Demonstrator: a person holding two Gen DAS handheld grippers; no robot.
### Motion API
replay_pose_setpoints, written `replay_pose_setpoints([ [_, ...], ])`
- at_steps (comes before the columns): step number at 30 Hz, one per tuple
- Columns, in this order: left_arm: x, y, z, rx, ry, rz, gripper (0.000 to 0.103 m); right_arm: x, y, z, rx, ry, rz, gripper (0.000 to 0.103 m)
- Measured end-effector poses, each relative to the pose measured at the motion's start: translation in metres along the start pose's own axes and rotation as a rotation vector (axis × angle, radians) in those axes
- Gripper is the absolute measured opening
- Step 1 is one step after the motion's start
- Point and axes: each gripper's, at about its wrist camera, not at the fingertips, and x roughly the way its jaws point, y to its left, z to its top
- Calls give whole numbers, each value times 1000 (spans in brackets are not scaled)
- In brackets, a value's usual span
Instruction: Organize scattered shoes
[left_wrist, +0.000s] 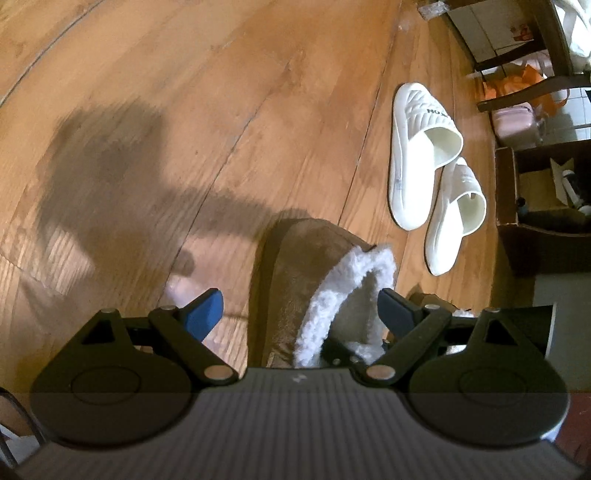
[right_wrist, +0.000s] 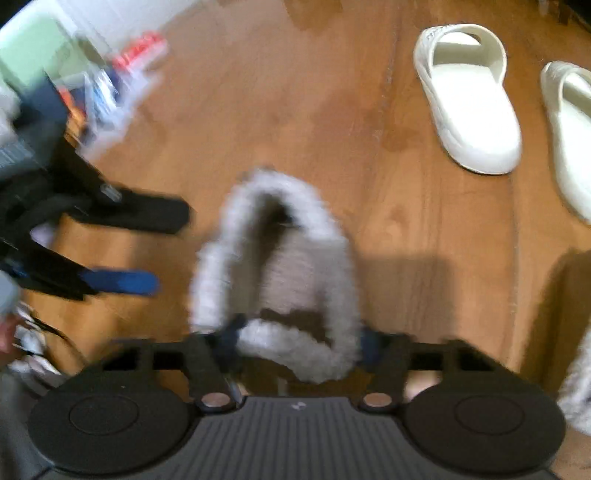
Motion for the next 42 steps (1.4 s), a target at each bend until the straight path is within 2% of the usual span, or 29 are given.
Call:
replay_pose_setpoints([
  [2,1,-1,0,5,5,-1,91,-5,-6,-4,15,-10,1,31],
  [5,0,-4,-1,19,6,3,91,-23,-15,-12,61,-62,-35,31],
  [10,-2,-5,-1,32,-15,42,91,-45,-45,-12,189,-84,-94,31],
  [12,-1,-5,-2,26,-7,37,91,-55,-61,-15,268,-105,-103,37],
  [14,1,-6,-2,32,-1,41,91,-63,-75,-17,347,-136,-107,64],
  [16,3,-9,-3,43,3,50,91,-75,-84,-18,405,-191,-107,74],
  [19,5,-12,-5,56,11,51,91,-99,-85,-22,381,-295,-142,84],
  [23,8,-17,-7,77,21,45,91,-105,-82,-29,319,-304,-163,86],
  [28,10,-32,-13,146,-1,64,91,-91,-81,-41,308,-257,-141,86],
  [30,9,-39,-15,176,-27,92,91,-90,-81,-42,293,-257,-129,82],
  [31,10,-44,-17,200,-47,117,91,-91,-80,-42,281,-260,-119,74],
  [32,10,-49,-18,224,-62,138,90,-92,-79,-42,268,-264,-108,71],
  [33,10,-52,-19,238,-70,149,89,-94,-78,-42,255,-268,-98,71],
  [36,9,-68,-24,298,-107,159,89,-100,-76,-43,224,-306,-25,60],
  [39,6,-89,-28,380,-167,221,89,-107,-77,-43,187,-338,21,37],
  [41,6,-107,-27,431,-201,264,89,-113,-80,-44,157,-362,64,11],
  [42,7,-116,-25,458,-215,282,89,-116,-81,-44,158,-367,75,8],
])
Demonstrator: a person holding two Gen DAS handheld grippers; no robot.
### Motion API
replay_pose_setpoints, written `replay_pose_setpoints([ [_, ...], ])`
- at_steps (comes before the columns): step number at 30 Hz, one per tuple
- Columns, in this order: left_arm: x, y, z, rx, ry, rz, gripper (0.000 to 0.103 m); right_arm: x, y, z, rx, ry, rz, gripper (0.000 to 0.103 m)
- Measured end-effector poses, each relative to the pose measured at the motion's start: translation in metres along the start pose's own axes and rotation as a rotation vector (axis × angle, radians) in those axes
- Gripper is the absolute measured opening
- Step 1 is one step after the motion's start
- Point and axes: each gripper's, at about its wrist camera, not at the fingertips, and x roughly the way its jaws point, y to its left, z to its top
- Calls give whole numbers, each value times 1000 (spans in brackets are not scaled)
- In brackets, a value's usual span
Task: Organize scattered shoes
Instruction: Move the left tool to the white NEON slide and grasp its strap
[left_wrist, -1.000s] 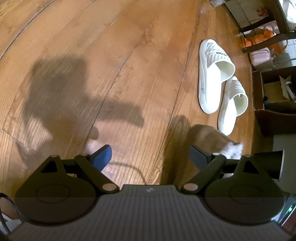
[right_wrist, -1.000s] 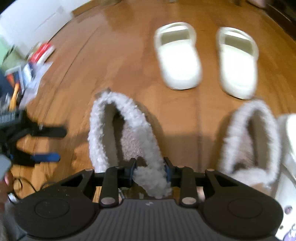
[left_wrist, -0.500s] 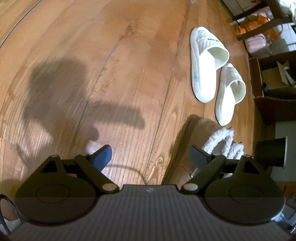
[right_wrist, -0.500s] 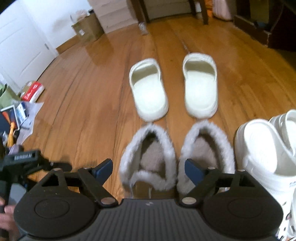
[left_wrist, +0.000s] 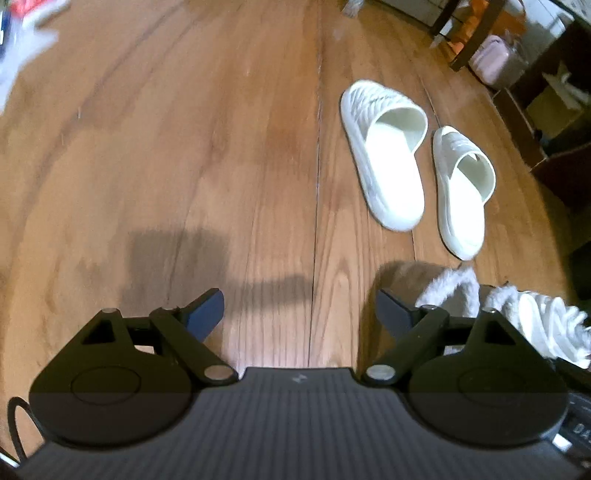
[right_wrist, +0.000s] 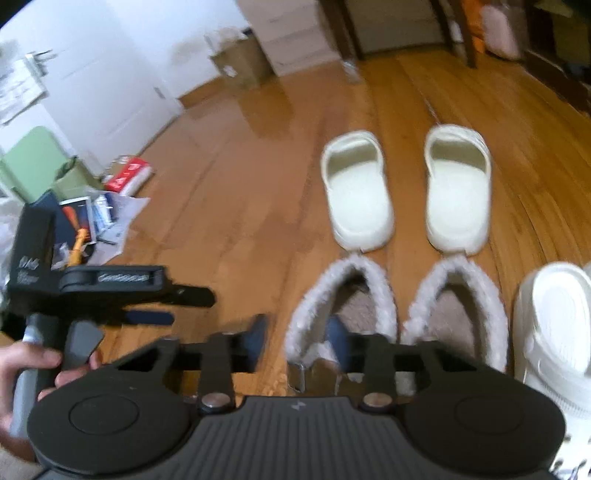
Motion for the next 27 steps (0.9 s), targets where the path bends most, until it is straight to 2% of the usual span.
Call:
replay_pose_setpoints([
  [3,9,-26,24,98,-38,54,89,-3,-14,11,7,-13,22,7],
  [5,24,-42,43,150,-61,59,84,4,-22,22,-12,-9,21,13],
  [7,40,-52,57,170,-73,51,84,17,-30,32,-32,6,34,19],
  [10,76,-64,83,173,-56,67,84,45,-42,58,-50,36,15,20],
  [12,101,-74,102,196,-66,103,84,62,-49,75,-50,55,-15,27],
  [13,110,-79,110,202,-79,114,84,67,-55,82,-17,64,-27,35],
  [14,117,-81,116,203,-98,116,84,71,-61,89,23,74,-38,36],
  [16,127,-87,125,219,-132,117,85,71,-67,90,57,78,-28,36],
  [21,155,-108,140,308,-218,215,85,46,-80,84,99,57,49,37],
  [25,172,-124,141,397,-252,239,85,27,-86,76,116,35,75,42],
  [27,183,-135,139,446,-293,340,84,20,-86,74,108,22,60,43],
])
